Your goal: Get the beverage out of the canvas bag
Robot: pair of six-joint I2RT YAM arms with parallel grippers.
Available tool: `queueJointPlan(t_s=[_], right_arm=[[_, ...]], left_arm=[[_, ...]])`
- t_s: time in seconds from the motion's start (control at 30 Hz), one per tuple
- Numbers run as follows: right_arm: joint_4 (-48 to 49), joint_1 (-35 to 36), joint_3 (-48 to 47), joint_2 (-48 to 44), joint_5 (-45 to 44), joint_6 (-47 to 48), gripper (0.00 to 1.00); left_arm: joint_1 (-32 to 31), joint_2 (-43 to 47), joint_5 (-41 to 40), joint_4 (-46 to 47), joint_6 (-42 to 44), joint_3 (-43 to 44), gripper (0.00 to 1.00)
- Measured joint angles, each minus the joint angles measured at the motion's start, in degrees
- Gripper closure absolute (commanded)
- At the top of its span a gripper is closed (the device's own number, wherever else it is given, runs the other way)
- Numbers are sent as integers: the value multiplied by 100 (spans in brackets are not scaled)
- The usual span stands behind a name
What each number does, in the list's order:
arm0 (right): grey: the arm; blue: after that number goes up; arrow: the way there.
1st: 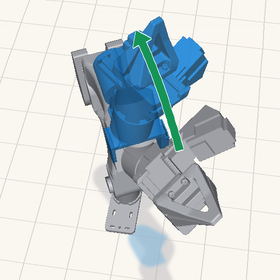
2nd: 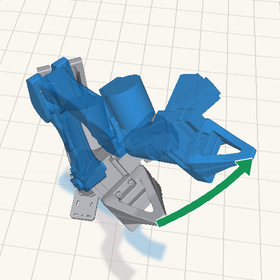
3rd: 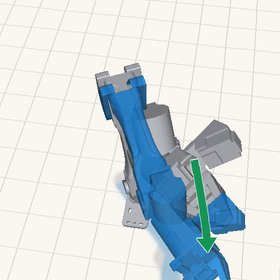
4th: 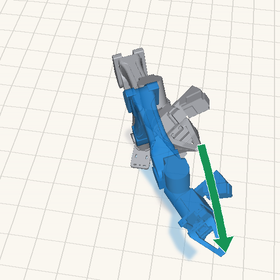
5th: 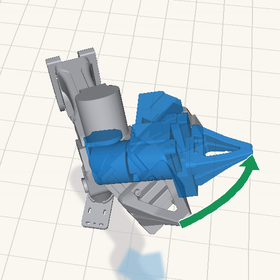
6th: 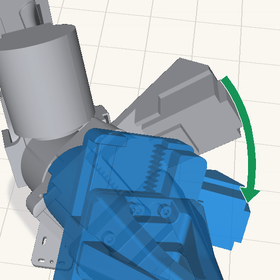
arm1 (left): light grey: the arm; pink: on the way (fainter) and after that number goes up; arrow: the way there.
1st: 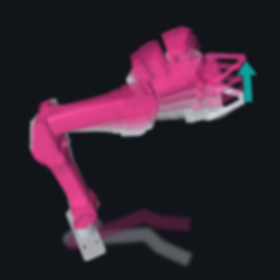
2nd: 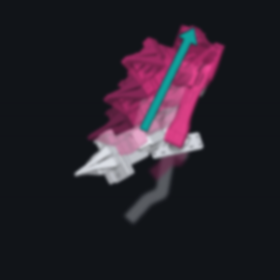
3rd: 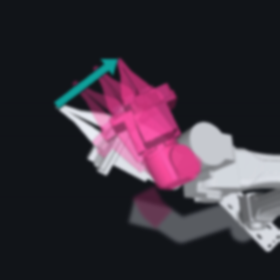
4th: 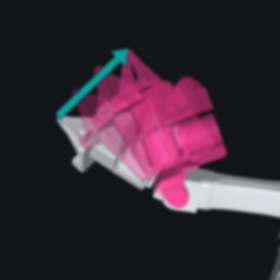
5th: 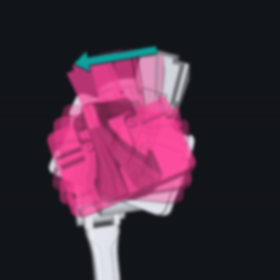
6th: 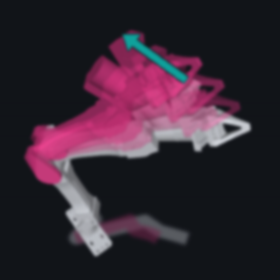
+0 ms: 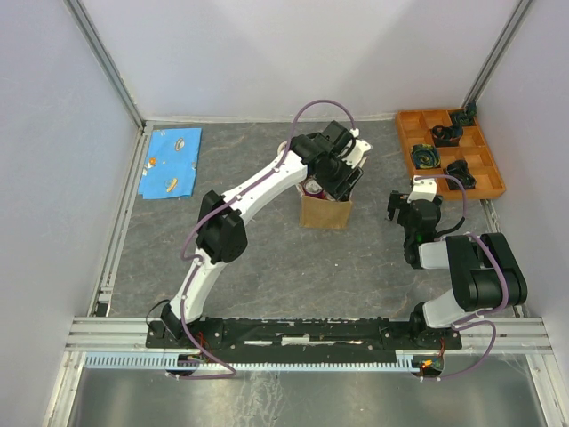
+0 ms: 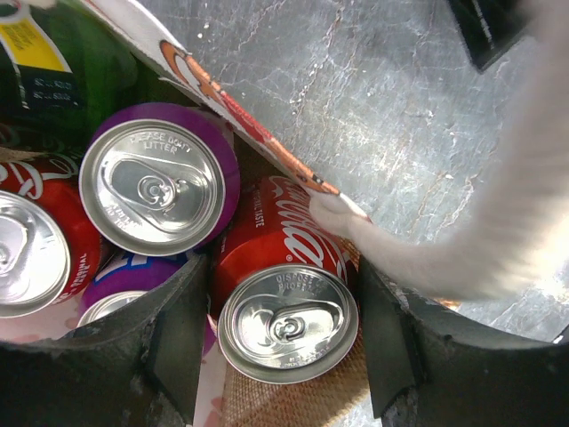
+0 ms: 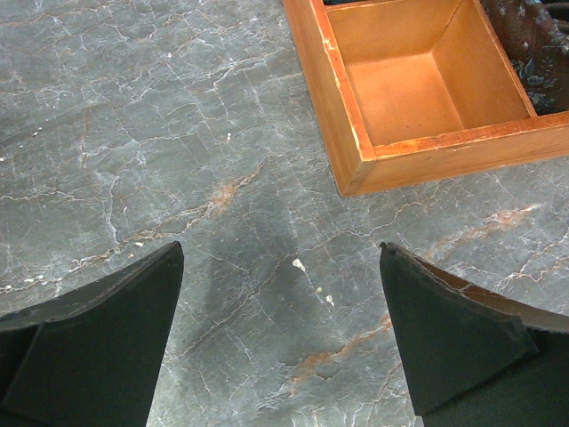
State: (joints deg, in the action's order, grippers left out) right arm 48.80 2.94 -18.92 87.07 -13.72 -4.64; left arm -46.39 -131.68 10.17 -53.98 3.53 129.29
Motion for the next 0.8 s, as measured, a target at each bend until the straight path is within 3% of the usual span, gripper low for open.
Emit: queueJointPlan(t_s=[0.1,0.23,0.8], right_arm=[[0,0,0,0,0,0,1],[0,0,0,0,0,0,1],[0,0,0,0,0,0,1]], left_arm=[[-2,0,0,-138,0,199,90],[-11,0,-17,-280,-2,219,97],[-24,0,-46,-378,-2,232,97]])
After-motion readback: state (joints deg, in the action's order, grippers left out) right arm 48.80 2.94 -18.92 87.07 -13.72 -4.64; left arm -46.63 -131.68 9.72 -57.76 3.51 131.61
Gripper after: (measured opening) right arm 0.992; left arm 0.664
